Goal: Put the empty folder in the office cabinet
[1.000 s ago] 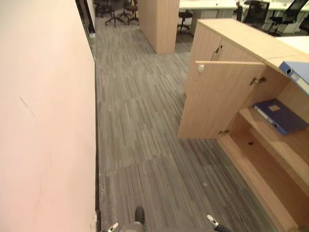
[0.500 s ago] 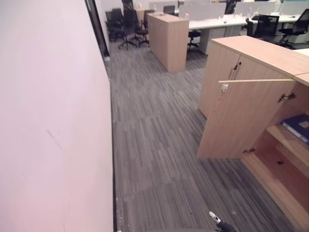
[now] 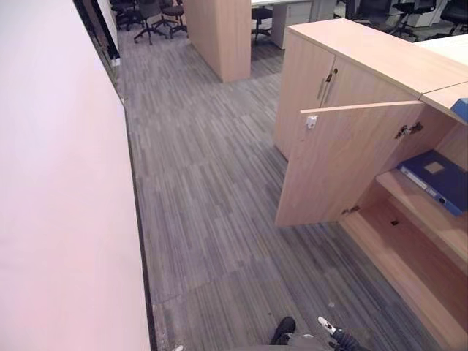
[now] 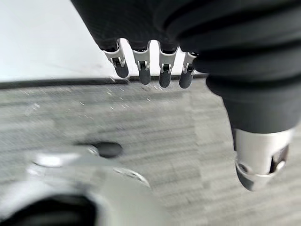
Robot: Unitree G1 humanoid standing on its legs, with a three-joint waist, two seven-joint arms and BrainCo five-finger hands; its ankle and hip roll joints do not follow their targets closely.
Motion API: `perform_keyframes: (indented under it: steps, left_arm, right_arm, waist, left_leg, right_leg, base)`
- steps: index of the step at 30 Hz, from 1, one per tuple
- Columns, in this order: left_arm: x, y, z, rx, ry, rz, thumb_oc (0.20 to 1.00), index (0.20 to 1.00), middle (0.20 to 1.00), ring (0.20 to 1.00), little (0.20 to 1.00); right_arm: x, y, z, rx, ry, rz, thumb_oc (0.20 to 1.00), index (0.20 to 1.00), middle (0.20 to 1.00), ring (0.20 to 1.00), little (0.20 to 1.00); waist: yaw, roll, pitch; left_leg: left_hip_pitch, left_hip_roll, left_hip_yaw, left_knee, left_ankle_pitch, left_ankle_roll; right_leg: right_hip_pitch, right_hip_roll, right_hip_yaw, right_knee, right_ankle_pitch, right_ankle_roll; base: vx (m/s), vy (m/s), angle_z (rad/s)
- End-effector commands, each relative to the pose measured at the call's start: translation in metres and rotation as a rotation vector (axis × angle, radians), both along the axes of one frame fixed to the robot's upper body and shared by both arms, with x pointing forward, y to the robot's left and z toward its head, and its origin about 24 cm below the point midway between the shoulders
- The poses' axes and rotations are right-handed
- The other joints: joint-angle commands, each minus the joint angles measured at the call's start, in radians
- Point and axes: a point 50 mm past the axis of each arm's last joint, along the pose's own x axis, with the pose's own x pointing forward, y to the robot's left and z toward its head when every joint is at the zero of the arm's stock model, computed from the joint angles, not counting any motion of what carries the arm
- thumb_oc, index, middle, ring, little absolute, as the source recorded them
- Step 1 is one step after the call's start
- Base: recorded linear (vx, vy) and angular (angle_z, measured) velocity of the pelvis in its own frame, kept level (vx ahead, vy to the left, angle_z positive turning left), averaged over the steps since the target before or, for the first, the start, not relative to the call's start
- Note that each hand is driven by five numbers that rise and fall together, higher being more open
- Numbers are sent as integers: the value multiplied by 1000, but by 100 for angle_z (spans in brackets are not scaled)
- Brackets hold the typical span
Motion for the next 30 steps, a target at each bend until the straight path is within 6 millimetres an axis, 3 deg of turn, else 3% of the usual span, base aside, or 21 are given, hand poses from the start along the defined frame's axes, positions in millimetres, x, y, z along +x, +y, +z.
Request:
perform_keyframes:
  steps: [1,6,7,9,12,14,16,17,18,19,20,21,25,30]
  left_arm:
    - [25,-4,2,7,-68,11,1000,1000,1000,1000,1000]
    - [44,-6,6,9,-137,9,1000,1000,1000,1000,1000]
    - [44,-7,6,7,-136,13,1000,1000,1000,1000,1000]
    - [40,-7,5,4,-128,21,1000,1000,1000,1000,1000]
    - [35,-8,4,4,-110,12,1000,1000,1000,1000,1000]
    - [25,-6,2,12,-73,-19,1000,1000,1000,1000,1000]
    - [21,-4,2,18,-60,-21,1000,1000,1000,1000,1000]
    - [21,-4,2,17,-57,-20,1000,1000,1000,1000,1000]
    - [21,-4,2,17,-57,-20,1000,1000,1000,1000,1000]
    - [21,-4,2,13,-59,-11,1000,1000,1000,1000,1000]
    - [21,-4,2,13,-59,-11,1000,1000,1000,1000,1000]
    - [22,-6,2,3,-64,4,1000,1000,1000,1000,1000]
    - [15,-9,0,-5,-44,-22,1000,1000,1000,1000,1000]
    - [28,-7,3,12,-81,-73,1000,1000,1000,1000,1000]
  right_arm:
    - [17,-1,4,1,-68,-72,1000,1000,1000,1000,1000]
    - [15,-6,5,-16,-60,-69,1000,1000,1000,1000,1000]
    - [16,-7,5,-19,-58,-67,1000,1000,1000,1000,1000]
    - [17,-10,6,-29,-62,-65,1000,1000,1000,1000,1000]
    - [17,-11,6,-35,-58,-55,1000,1000,1000,1000,1000]
    - [15,-12,6,-45,-42,-14,1000,1000,1000,1000,1000]
    - [13,-12,6,-49,-33,8,1000,1000,1000,1000,1000]
    - [13,-12,6,-53,-29,15,1000,1000,1000,1000,1000]
    - [13,-12,6,-53,-29,15,1000,1000,1000,1000,1000]
    - [12,-13,6,-59,-24,27,1000,1000,1000,1000,1000]
    - [12,-13,6,-60,-25,27,1000,1000,1000,1000,1000]
    - [10,-14,5,-61,-16,31,1000,1000,1000,1000,1000]
    - [4,-10,3,-40,-10,8,1000,1000,1000,1000,1000]
    - [1,1,0,-8,-9,-14,1000,1000,1000,1000,1000]
  waist:
    - [6,-12,4]
    - [10,-36,13]
    - [14,-41,15]
    - [29,-50,21]
    - [45,-60,23]
    - [77,-62,32]
    - [102,-56,40]
    - [111,-51,47]
    - [110,-52,47]
    - [128,-39,56]
    - [125,-39,53]
    - [128,-24,54]
    - [102,-15,10]
    - [57,-17,-27]
  left_leg:
    - [13,85,23,91,24,-60]
    - [-108,196,43,465,163,-101]
    - [-128,208,47,504,176,-95]
    - [-191,208,43,538,148,-75]
    - [-247,207,34,497,106,-57]
    - [-310,171,-46,332,93,-55]
    - [-336,133,-156,172,137,-74]
    - [-354,117,-210,113,192,-73]
    - [-352,117,-210,110,194,-74]
    - [-380,82,-334,54,231,-83]
    - [-384,81,-336,53,234,-82]
    - [-363,61,-388,15,224,-84]
    - [-264,42,-355,-63,208,-68]
    - [-177,-29,-286,-103,143,-2]
  right_leg:
    - [51,-11,58,-42,40,114]
    - [140,43,77,-41,-58,27]
    - [153,49,85,-46,-72,18]
    - [172,50,112,-59,-88,14]
    - [183,36,143,-68,-89,27]
    - [202,22,196,-75,-90,45]
    - [219,24,237,-82,-95,54]
    - [218,25,247,-85,-83,52]
    - [219,24,247,-85,-83,52]
    - [231,33,296,-86,-84,58]
    - [229,33,293,-87,-82,59]
    - [228,38,332,-82,-83,69]
    - [240,5,369,-117,-59,98]
    - [232,-43,456,-149,-16,147]
  base:
    - [278,-271,-14]
    - [189,-250,-8]
    - [151,-201,-37]
    - [130,-74,-48]
    - [97,54,-43]
    - [157,150,-68]
    - [160,150,-57]
    - [83,107,-80]
    - [117,140,-81]
    - [104,77,-98]
    - [174,159,-77]
    - [122,152,-91]
    - [236,261,-99]
    - [178,234,-58]
